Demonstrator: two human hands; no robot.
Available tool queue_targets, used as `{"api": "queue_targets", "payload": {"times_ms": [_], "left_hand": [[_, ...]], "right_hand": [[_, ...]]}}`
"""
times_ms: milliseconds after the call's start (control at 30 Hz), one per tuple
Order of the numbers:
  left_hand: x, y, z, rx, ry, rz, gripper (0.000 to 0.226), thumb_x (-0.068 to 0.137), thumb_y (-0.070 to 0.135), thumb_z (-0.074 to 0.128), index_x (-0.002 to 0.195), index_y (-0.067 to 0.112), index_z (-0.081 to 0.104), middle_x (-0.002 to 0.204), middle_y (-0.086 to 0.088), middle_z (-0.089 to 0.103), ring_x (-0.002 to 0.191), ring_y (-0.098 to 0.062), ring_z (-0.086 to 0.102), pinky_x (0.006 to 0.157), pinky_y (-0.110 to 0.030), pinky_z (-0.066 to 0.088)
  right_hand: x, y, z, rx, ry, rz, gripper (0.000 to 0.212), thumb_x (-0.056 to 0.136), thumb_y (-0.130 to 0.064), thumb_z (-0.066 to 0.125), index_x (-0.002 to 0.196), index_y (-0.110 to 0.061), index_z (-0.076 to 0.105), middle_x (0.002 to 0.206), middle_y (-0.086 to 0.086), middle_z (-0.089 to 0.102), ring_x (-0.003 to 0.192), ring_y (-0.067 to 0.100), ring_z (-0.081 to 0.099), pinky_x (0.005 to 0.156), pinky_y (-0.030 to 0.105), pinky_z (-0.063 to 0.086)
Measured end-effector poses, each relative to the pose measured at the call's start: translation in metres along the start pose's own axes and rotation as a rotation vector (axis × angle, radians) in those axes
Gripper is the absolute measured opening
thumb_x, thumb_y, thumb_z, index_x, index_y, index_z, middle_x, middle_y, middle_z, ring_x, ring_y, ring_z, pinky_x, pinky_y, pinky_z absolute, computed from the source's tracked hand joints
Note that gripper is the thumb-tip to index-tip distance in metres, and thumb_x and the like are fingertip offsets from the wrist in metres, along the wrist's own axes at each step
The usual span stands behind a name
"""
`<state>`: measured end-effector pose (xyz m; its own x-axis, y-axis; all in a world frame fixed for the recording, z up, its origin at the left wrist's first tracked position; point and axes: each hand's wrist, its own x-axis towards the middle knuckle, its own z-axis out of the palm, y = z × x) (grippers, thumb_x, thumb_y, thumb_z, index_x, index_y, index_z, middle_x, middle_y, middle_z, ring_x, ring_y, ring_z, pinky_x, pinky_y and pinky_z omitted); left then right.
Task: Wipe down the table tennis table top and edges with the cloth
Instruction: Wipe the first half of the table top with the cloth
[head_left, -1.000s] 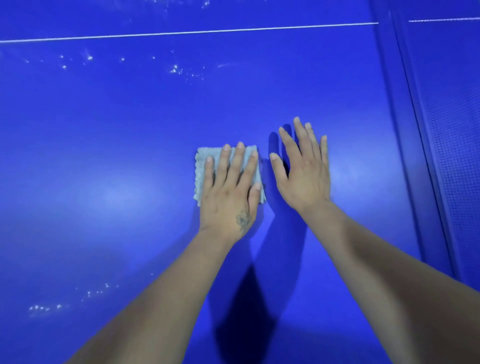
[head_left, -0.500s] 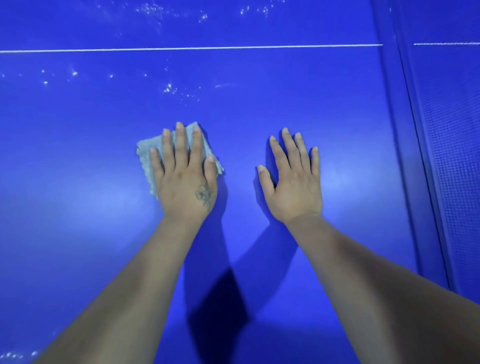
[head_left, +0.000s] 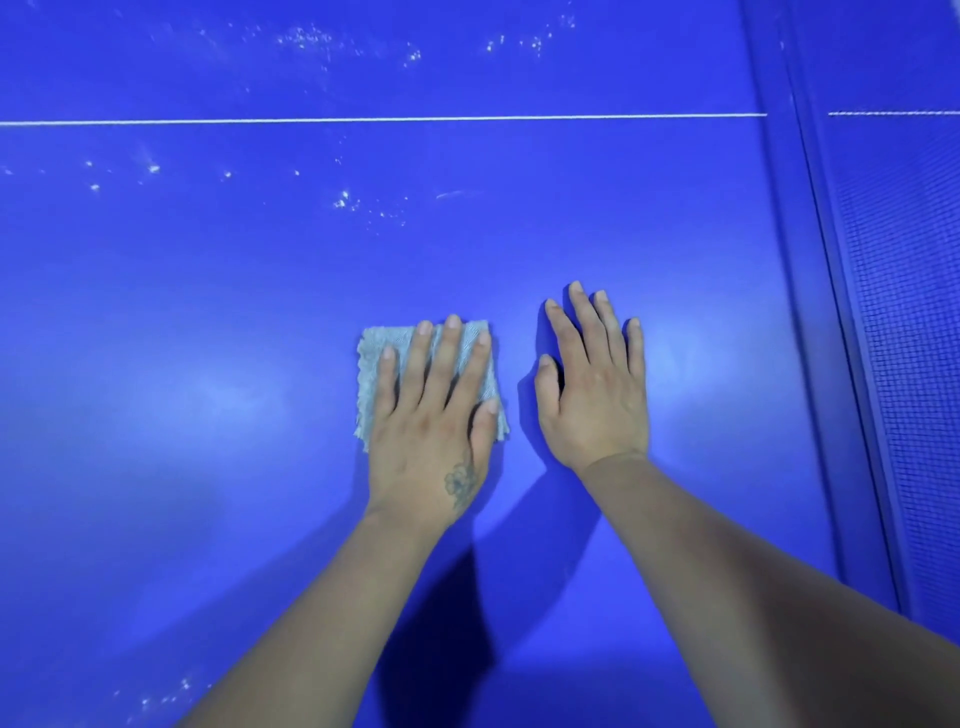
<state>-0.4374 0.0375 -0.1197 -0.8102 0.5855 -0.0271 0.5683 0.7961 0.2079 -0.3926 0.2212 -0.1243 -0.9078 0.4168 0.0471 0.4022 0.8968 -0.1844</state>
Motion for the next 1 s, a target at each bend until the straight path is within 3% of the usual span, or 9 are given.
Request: {"api": "queue_targets", "payload": {"times_ms": [67, 133, 200, 267, 367, 500, 633, 833, 1000], "left_hand": [[-0.012, -0.013, -0.003, -0.005, -0.003, -0.023, 0.061, 0.114, 0.042, 0.03, 0.171, 0.025, 0.018, 0.179, -0.002, 0.012, 0.166, -0.026, 0.004, 0.132, -0.058, 0.012], [-0.012, -0.026, -0.006, -0.003, 0.001, -0.097, 0.062, 0.113, 0.042, 0.031, 0.171, 0.025, 0.018, 0.179, -0.002, 0.012, 0.166, -0.025, 0.004, 0.132, -0.058, 0.011], [0.003, -0.039, -0.007, 0.017, 0.016, -0.187, 0.064, 0.112, 0.044, 0.029, 0.171, 0.025, 0.015, 0.179, -0.004, 0.011, 0.166, -0.027, 0.005, 0.132, -0.057, 0.009], [0.03, -0.048, -0.005, 0.009, 0.042, -0.257, 0.064, 0.112, 0.044, 0.026, 0.172, 0.025, 0.013, 0.179, -0.006, 0.009, 0.166, -0.028, 0.005, 0.132, -0.057, 0.008], [0.074, -0.05, -0.003, -0.009, 0.095, -0.314, 0.064, 0.113, 0.045, 0.026, 0.172, 0.024, 0.014, 0.179, -0.007, 0.01, 0.166, -0.03, 0.006, 0.132, -0.057, 0.006], [0.11, -0.029, 0.002, -0.015, 0.117, -0.306, 0.064, 0.113, 0.044, 0.025, 0.172, 0.022, 0.014, 0.179, -0.008, 0.011, 0.166, -0.031, 0.005, 0.132, -0.058, 0.006], [0.118, -0.001, 0.007, -0.01, 0.087, -0.163, 0.064, 0.113, 0.043, 0.024, 0.172, 0.021, 0.012, 0.179, -0.007, 0.008, 0.166, -0.03, 0.004, 0.131, -0.059, 0.008], [0.085, 0.005, 0.004, -0.01, 0.001, 0.051, 0.062, 0.116, 0.042, 0.026, 0.172, 0.022, 0.009, 0.18, -0.003, 0.003, 0.166, -0.027, -0.004, 0.131, -0.059, 0.009], [0.042, -0.021, -0.003, 0.006, -0.045, 0.112, 0.061, 0.116, 0.04, 0.029, 0.171, 0.022, 0.014, 0.18, -0.003, 0.005, 0.166, -0.027, -0.001, 0.131, -0.061, 0.013]], "right_hand": [[0.004, 0.001, -0.001, 0.053, 0.047, 0.015, 0.053, 0.102, -0.032, 0.046, 0.154, -0.022, 0.054, 0.169, -0.001, 0.041, 0.159, 0.024, 0.032, 0.129, 0.052, 0.022], [0.024, 0.004, -0.007, 0.116, 0.117, 0.009, 0.039, 0.096, -0.029, 0.055, 0.132, -0.02, 0.066, 0.148, 0.001, 0.06, 0.135, 0.031, 0.053, 0.114, 0.047, 0.037], [0.052, 0.009, -0.011, 0.111, 0.129, -0.022, 0.034, 0.094, -0.029, 0.059, 0.125, -0.019, 0.067, 0.136, 0.002, 0.063, 0.122, 0.032, 0.057, 0.107, 0.046, 0.038], [0.071, 0.012, -0.01, 0.066, 0.081, -0.045, 0.043, 0.098, -0.032, 0.055, 0.14, -0.021, 0.063, 0.154, 0.001, 0.055, 0.141, 0.029, 0.049, 0.121, 0.048, 0.031], [0.076, 0.009, 0.002, 0.03, 0.001, -0.019, 0.058, 0.106, -0.04, 0.04, 0.162, -0.027, 0.045, 0.175, -0.003, 0.03, 0.163, 0.023, 0.022, 0.132, 0.053, 0.011], [0.078, 0.013, 0.005, 0.024, -0.023, 0.003, 0.064, 0.108, -0.044, 0.034, 0.168, -0.024, 0.032, 0.179, -0.004, 0.02, 0.166, 0.022, 0.012, 0.133, 0.056, 0.009], [0.08, 0.012, 0.004, -0.006, -0.051, -0.002, 0.065, 0.11, -0.049, 0.031, 0.17, -0.026, 0.026, 0.18, -0.005, 0.014, 0.167, 0.022, 0.007, 0.133, 0.057, 0.007], [0.08, 0.013, 0.005, 0.004, -0.059, 0.004, 0.064, 0.111, -0.05, 0.03, 0.17, -0.027, 0.026, 0.18, -0.006, 0.013, 0.167, 0.02, 0.005, 0.133, 0.056, 0.008], [0.08, 0.014, 0.006, -0.016, -0.053, -0.005, 0.064, 0.112, -0.05, 0.029, 0.171, -0.026, 0.025, 0.18, -0.006, 0.012, 0.167, 0.02, 0.004, 0.133, 0.056, 0.008]]}}
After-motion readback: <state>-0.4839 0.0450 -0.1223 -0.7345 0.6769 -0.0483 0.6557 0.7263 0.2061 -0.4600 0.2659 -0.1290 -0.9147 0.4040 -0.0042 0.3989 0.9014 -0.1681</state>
